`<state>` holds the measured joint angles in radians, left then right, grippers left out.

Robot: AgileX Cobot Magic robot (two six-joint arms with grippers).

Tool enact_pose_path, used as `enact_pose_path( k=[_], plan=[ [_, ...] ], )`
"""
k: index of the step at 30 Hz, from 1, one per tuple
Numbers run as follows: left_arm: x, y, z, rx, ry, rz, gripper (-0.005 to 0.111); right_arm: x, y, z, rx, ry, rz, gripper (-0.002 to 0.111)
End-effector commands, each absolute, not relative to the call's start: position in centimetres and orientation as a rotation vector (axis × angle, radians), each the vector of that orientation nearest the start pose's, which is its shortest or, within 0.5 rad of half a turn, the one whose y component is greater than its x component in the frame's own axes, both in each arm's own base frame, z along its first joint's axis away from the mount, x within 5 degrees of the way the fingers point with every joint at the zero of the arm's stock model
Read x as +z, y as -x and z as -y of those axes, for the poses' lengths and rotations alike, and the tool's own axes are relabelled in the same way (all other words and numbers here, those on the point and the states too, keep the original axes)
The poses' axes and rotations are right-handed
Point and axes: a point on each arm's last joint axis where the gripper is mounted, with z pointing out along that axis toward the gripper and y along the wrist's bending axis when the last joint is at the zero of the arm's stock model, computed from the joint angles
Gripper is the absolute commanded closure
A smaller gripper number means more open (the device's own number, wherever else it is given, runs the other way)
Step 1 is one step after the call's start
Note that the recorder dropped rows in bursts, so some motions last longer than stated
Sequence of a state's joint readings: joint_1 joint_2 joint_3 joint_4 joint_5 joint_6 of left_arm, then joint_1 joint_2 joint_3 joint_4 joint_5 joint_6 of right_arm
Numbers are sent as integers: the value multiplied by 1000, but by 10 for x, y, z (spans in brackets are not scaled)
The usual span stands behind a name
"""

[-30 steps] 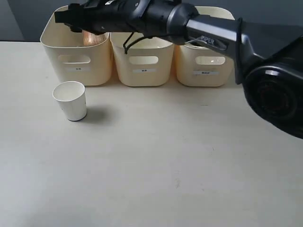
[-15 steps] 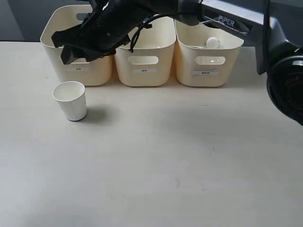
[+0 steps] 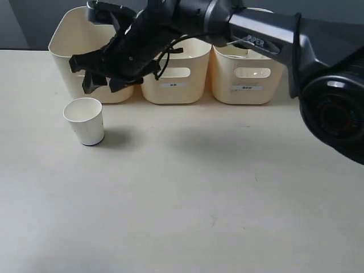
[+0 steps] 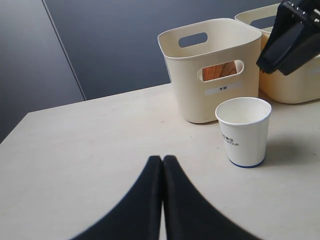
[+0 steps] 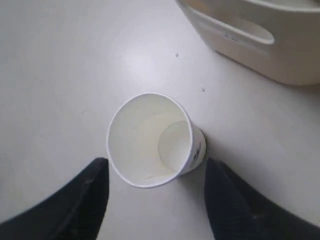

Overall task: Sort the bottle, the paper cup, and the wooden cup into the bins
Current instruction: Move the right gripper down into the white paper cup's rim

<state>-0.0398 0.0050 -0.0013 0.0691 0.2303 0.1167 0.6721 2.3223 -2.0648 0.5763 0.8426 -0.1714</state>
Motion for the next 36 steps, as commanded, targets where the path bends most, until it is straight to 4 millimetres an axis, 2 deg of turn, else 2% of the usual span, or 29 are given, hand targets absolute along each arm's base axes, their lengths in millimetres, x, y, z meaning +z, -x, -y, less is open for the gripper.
enact_pose_path(
  k=[1, 15, 24, 36],
  plan=[
    [193, -56, 1, 117, -181, -1701, 107, 199, -388, -360, 911, 690, -2524, 53],
    [193, -56, 1, 117, -181, -1701, 107, 164, -392, -367, 969, 613, -2576, 53],
    [193, -56, 1, 117, -181, -1700, 107, 164, -388, -375, 951, 636, -2547, 53],
    [193, -56, 1, 117, -181, -1700, 107, 159, -390, -375, 933, 625, -2542, 53]
  ],
)
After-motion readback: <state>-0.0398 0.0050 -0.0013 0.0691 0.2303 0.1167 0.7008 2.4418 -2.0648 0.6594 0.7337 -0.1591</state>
